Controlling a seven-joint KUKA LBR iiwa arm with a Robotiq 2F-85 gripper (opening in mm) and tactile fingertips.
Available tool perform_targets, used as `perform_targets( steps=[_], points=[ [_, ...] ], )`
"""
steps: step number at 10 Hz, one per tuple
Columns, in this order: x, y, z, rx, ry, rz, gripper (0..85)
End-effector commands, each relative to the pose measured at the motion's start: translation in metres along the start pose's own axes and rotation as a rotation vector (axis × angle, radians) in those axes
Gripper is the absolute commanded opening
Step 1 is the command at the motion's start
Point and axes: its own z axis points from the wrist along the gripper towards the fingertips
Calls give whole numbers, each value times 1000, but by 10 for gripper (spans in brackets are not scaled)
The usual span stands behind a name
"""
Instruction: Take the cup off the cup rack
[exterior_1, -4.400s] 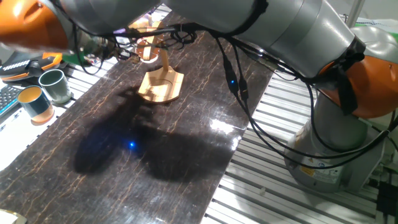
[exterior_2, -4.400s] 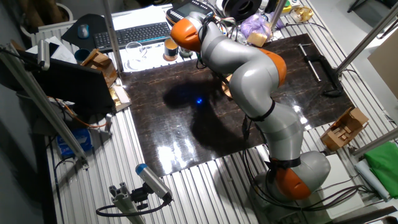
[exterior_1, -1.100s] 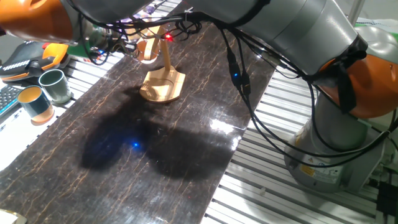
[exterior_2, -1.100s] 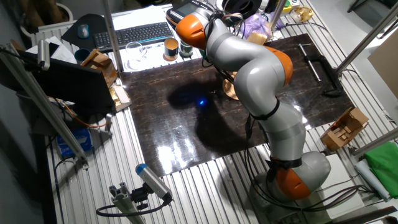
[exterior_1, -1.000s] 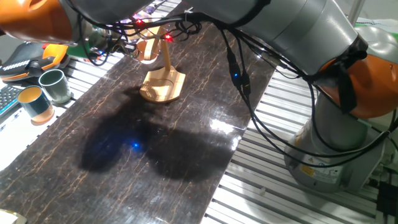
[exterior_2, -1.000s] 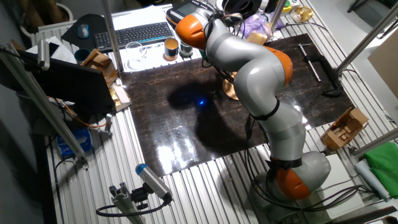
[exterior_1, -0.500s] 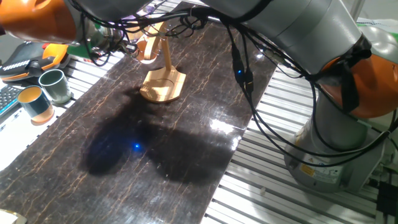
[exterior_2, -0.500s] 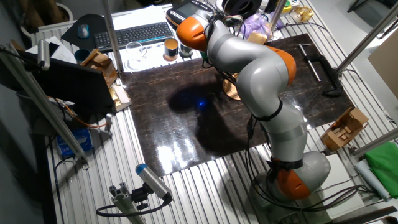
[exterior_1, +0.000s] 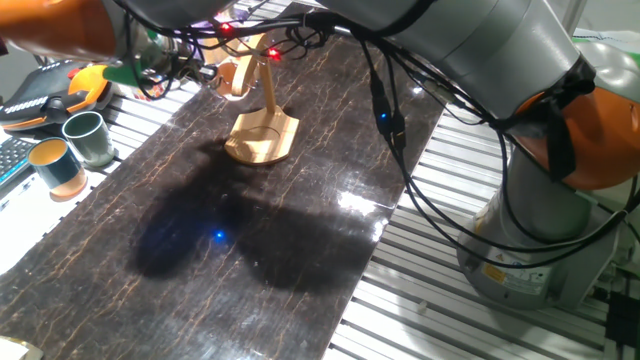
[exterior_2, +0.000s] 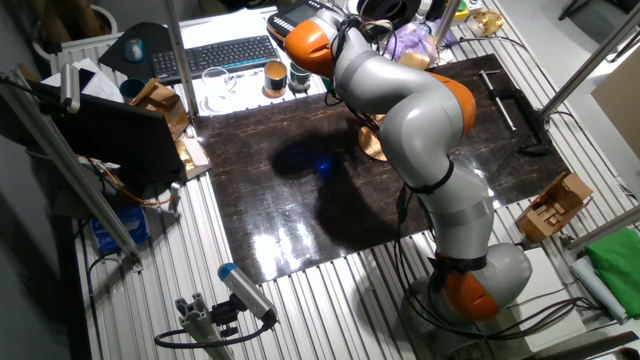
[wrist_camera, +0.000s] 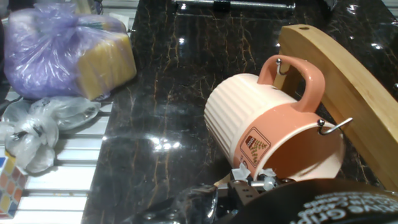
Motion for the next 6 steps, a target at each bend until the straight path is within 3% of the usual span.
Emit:
perform_targets(
  steps=[1,6],
  points=[
    [-1,0,0,0,2,-7,10],
    [-4,2,1,0,9,-19,10]
  ],
)
